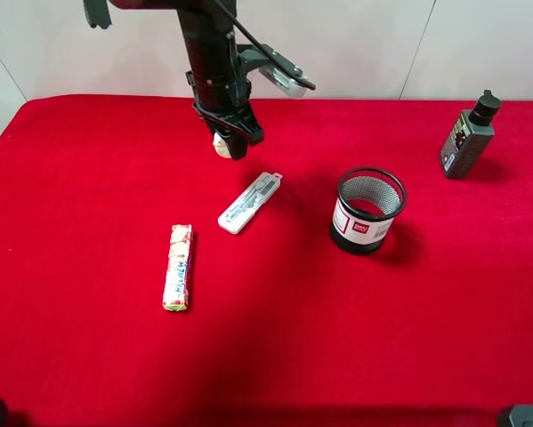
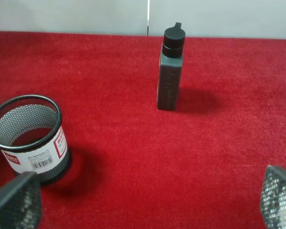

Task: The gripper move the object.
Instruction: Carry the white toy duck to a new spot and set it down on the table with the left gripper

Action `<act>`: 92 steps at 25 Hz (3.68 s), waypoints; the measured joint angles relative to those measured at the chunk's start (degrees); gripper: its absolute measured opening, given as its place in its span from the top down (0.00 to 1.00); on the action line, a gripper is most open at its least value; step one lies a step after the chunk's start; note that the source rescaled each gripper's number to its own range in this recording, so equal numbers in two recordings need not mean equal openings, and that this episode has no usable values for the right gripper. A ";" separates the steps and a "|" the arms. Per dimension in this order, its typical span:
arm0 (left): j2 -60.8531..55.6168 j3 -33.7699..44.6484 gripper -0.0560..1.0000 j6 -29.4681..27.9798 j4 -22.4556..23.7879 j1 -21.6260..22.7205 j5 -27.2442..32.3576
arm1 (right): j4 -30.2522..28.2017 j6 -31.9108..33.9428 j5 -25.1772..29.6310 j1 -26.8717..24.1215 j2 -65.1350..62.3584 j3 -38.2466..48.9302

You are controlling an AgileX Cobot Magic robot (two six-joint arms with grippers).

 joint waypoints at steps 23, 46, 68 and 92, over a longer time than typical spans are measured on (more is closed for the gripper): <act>3.33 -14.60 0.93 -1.87 -0.33 -7.79 -1.81 | 0.04 0.12 0.00 0.00 0.00 0.00; 15.54 -22.65 0.94 0.34 -7.19 -12.66 -27.88 | 0.11 0.81 0.00 0.00 0.00 0.00; 23.10 -23.77 0.94 14.49 -25.96 -14.15 -43.58 | -0.18 1.21 0.00 0.00 0.00 0.00; 25.47 -23.93 0.95 15.69 -26.81 -14.79 -51.40 | -0.33 1.34 0.00 0.00 0.00 0.00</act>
